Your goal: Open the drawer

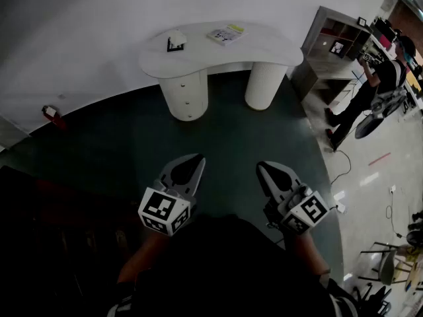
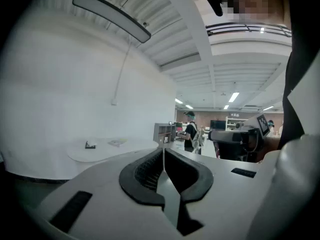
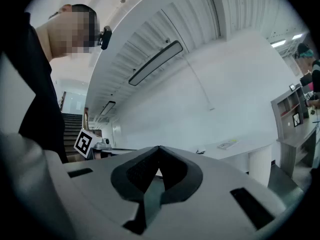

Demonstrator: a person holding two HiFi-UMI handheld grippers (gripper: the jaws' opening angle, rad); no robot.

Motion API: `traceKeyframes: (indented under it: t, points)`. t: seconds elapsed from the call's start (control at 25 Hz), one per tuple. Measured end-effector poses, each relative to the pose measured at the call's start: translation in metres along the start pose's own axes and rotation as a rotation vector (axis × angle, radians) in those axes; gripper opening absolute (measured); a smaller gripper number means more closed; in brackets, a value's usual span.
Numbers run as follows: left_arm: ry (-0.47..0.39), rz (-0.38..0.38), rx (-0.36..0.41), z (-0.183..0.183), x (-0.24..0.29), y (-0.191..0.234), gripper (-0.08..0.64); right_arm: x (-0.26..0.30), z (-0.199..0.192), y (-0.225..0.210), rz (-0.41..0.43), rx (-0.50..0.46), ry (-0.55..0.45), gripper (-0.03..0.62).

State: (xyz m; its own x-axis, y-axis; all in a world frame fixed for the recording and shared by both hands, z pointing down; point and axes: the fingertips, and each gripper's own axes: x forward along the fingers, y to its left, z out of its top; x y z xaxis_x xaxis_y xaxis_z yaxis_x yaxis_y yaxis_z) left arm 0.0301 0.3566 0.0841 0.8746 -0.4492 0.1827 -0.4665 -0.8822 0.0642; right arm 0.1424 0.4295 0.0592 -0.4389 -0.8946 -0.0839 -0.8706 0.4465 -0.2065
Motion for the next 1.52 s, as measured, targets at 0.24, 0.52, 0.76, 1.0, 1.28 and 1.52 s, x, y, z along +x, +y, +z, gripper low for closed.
traceKeyframes:
  t: [0.24, 0.52, 0.76, 1.0, 1.28, 1.52]
  points:
    - [0.009, 0.004, -0.007, -0.004, -0.006, 0.009, 0.023, 0.009, -0.004, 0.005, 0.005, 0.012, 0.008, 0.015]
    - [0.009, 0.014, -0.020, -0.009, -0.020, 0.023, 0.023, 0.031, -0.008, 0.020, 0.039, 0.015, 0.020, 0.015]
    - [-0.007, 0.030, -0.021, -0.010, -0.043, 0.036, 0.023, 0.058, -0.015, 0.059, 0.172, -0.023, 0.040, 0.015]
    - [-0.001, 0.078, -0.044, -0.023, -0.067, 0.064, 0.023, 0.087, -0.033, 0.065, 0.173, 0.029, 0.085, 0.015]
    - [0.014, 0.159, -0.079, -0.031, -0.054, 0.105, 0.023, 0.131, -0.038, 0.038, 0.245, 0.062, 0.098, 0.016]
    - [0.011, 0.254, -0.084, -0.023, -0.014, 0.165, 0.023, 0.203, -0.039, -0.010, 0.344, 0.082, 0.111, 0.015]
